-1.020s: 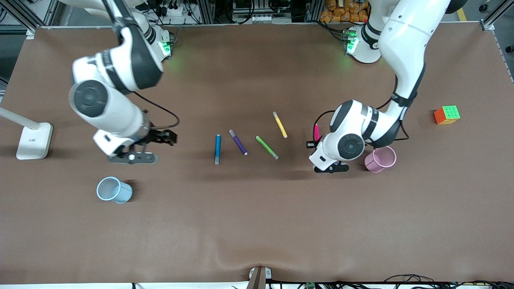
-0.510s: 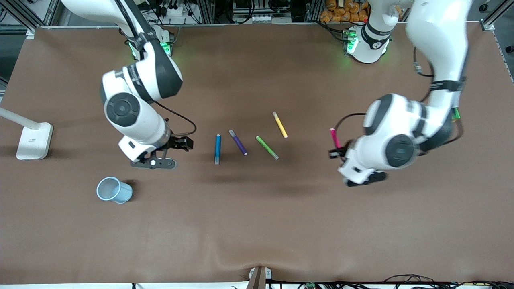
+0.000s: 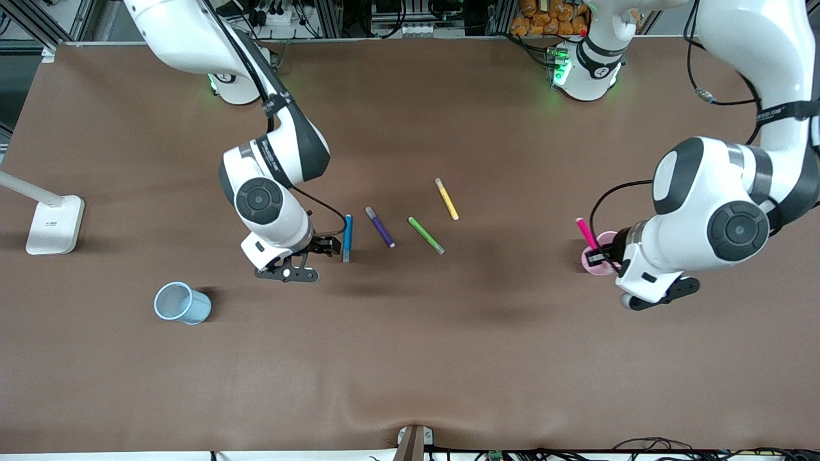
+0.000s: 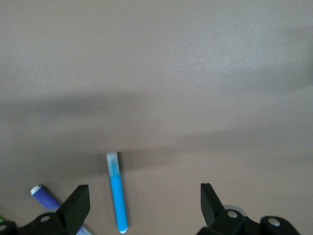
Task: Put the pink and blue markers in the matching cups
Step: 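Lift the pink marker while the right gripper reaches the blue marker, then carry the pink marker over the pink cup while the right gripper grasps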
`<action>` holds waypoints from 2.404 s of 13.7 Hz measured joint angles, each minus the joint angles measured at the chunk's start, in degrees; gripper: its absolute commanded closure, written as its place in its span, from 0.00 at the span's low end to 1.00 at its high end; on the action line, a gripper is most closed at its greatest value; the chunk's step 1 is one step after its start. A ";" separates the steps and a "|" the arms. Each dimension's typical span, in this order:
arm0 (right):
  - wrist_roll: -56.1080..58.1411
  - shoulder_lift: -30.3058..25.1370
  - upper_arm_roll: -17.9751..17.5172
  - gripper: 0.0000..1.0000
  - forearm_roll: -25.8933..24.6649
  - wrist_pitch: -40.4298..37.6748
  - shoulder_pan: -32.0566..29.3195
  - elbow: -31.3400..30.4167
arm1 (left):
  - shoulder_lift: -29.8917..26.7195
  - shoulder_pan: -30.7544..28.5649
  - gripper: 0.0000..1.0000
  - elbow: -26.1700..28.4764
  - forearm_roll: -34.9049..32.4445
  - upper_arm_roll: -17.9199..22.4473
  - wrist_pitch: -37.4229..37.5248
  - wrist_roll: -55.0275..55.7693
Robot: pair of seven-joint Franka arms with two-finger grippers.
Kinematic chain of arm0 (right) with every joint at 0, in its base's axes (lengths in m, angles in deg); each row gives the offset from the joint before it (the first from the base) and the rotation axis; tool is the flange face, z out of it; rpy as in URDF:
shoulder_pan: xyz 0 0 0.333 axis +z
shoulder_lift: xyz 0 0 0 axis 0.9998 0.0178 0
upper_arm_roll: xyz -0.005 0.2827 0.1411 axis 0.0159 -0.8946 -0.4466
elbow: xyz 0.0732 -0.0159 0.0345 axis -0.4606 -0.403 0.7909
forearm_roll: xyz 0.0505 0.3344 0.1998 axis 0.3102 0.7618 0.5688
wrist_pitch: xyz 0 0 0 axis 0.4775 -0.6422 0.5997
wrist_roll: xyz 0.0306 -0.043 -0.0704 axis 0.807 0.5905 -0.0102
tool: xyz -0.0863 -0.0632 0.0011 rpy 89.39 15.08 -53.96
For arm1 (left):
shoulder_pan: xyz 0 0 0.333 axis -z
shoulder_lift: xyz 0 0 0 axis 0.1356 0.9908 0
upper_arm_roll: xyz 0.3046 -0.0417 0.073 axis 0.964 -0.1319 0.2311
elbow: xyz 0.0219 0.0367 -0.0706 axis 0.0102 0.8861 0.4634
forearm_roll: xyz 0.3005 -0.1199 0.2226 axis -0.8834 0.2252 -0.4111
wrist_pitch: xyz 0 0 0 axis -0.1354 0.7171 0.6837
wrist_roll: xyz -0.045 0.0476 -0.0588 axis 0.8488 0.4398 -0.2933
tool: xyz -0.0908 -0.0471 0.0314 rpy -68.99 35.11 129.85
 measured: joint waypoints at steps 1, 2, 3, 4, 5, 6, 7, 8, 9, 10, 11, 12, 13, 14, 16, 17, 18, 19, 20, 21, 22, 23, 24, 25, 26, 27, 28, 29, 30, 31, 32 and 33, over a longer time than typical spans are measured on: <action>0.06 1.03 0.07 0.00 1.65 1.07 -0.01 -0.02 | -0.61 -0.01 1.00 -0.01 -1.00 -0.01 0.00 0.46; 0.60 1.95 0.11 0.00 2.58 1.98 -0.01 -0.02 | -1.23 -0.18 1.00 -0.03 -1.44 0.04 -0.04 1.16; 2.25 2.63 0.11 0.00 3.07 2.38 -0.01 -0.01 | -1.88 -0.82 1.00 -0.08 -1.78 0.08 -0.12 1.65; 4.82 3.02 0.11 0.00 3.27 2.41 -0.01 -0.01 | -2.64 -1.87 1.00 -0.10 -1.89 0.10 -0.15 1.82; 7.50 3.21 0.10 0.00 3.36 2.19 -0.01 -0.04 | -3.46 -3.04 1.00 -0.10 -1.89 0.12 -0.12 1.88; 9.82 3.23 0.09 0.00 3.44 1.73 0.00 -0.21 | -4.34 -4.02 1.00 -0.09 -1.89 0.15 0.08 1.94; 11.36 3.23 0.03 0.00 3.49 1.39 0.06 -0.47 | -5.26 -4.80 1.00 -0.09 -1.90 0.15 0.57 1.97; 12.07 3.24 -0.06 0.00 3.51 1.25 0.30 -0.80 | -6.13 -5.37 1.00 -0.08 -1.90 0.17 1.15 2.05; 12.26 3.24 -0.13 0.00 3.55 1.24 0.74 -1.17 | -6.91 -5.84 1.00 -0.07 -1.90 0.19 1.62 2.15; 12.23 3.25 -0.16 0.00 3.68 1.26 1.33 -1.61 | -7.51 -6.41 1.00 -0.07 -1.91 0.20 1.85 2.21; 12.10 3.26 -0.17 0.00 3.86 1.54 1.90 -2.18 | -7.88 -7.05 1.00 -0.06 -1.92 0.24 1.99 2.22; 11.81 3.29 -0.17 0.00 4.02 2.58 2.36 -2.86 | -7.97 -7.55 1.00 0.02 -1.93 0.27 2.09 2.25; 11.53 3.33 -0.17 0.00 4.05 4.24 2.59 -3.63 | -7.93 -7.91 1.00 0.20 -1.99 0.33 2.10 2.58; 11.41 3.41 -0.17 0.00 4.08 5.84 2.69 -4.17 | -7.82 -8.22 1.00 0.42 -2.12 0.40 2.10 3.26; 11.33 3.88 -0.08 0.00 4.38 9.27 2.70 -4.78 | -7.17 -8.80 1.00 0.81 -2.68 0.46 2.09 4.82; 11.32 4.40 -0.05 0.00 4.43 11.03 2.70 -4.88 | -6.64 -9.07 1.00 0.89 -3.03 0.47 2.05 6.39; 11.25 5.01 -0.05 0.00 4.45 12.19 2.71 -4.89 | -6.18 -9.35 1.00 0.89 -3.24 0.48 2.00 8.00; 11.01 5.50 -0.05 0.00 4.46 12.84 2.73 -4.89 | -5.83 -9.60 1.00 0.90 -3.30 0.50 1.97 9.78; 10.65 5.79 -0.08 0.00 4.46 13.12 2.83 -4.88 | -5.47 -9.70 1.00 0.92 -3.32 0.51 1.97 12.10; 10.20 5.97 -0.09 0.00 4.46 13.17 3.13 -4.87 | -4.98 -9.68 1.00 0.99 -3.56 0.48 1.97 14.68; 9.76 6.10 -0.10 0.00 4.46 13.18 3.50 -4.87 | -4.36 -9.63 1.00 1.09 -4.28 0.42 1.97 17.03; 9.28 6.25 -0.10 0.00 4.46 13.20 3.82 -4.87 | -3.59 -9.51 1.00 1.17 -5.11 0.37 1.96 19.54; 9.10 6.44 -0.10 0.00 4.46 13.25 3.96 -4.87 | -2.78 -9.27 1.00 1.20 -5.89 0.33 1.95 22.39; 9.07 6.63 -0.08 0.00 4.46 13.38 3.97 -4.87 | -2.01 -8.84 1.00 1.24 -7.19 0.22 1.92 25.29; 9.06 6.84 -0.05 0.00 4.46 13.51 3.97 -4.87 | -1.28 -8.20 1.00 1.32 -8.73 0.09 1.91 28.00; 8.93 7.14 -0.04 0.00 4.46 13.91 3.97 -4.87 | -0.51 -7.44 1.00 1.37 -10.14 0.06 1.91 30.81; 8.56 7.50 -0.04 0.00 4.46 14.32 3.97 -4.87 | 0.20 -6.61 1.00 1.41 -11.27 0.04 1.91 33.65; 8.09 7.89 -0.04 0.00 4.46 14.57 3.97 -4.87 | 0.87 -5.83 1.00 1.45 -12.23 0.03 1.91 36.13; 7.81 8.17 -0.04 0.00 4.46 14.70 3.97 -4.87 | 1.42 -5.15 1.00 1.58 -12.91 0.01 1.91 38.01; 7.64 8.31 -0.04 0.00 4.46 14.70 3.97 -4.87 | 1.94 -4.68 1.00 1.69 -13.68 0.02 1.91 39.54; 7.48 8.39 -0.04 0.00 4.46 14.70 3.97 -4.87 | 2.37 -4.48 1.00 1.86 -14.22 0.02 1.91 40.56; 7.27 8.49 -0.04 0.00 4.46 14.70 3.97 -4.88 | 2.73 -4.46 1.00 2.28 -15.06 0.02 1.91 41.02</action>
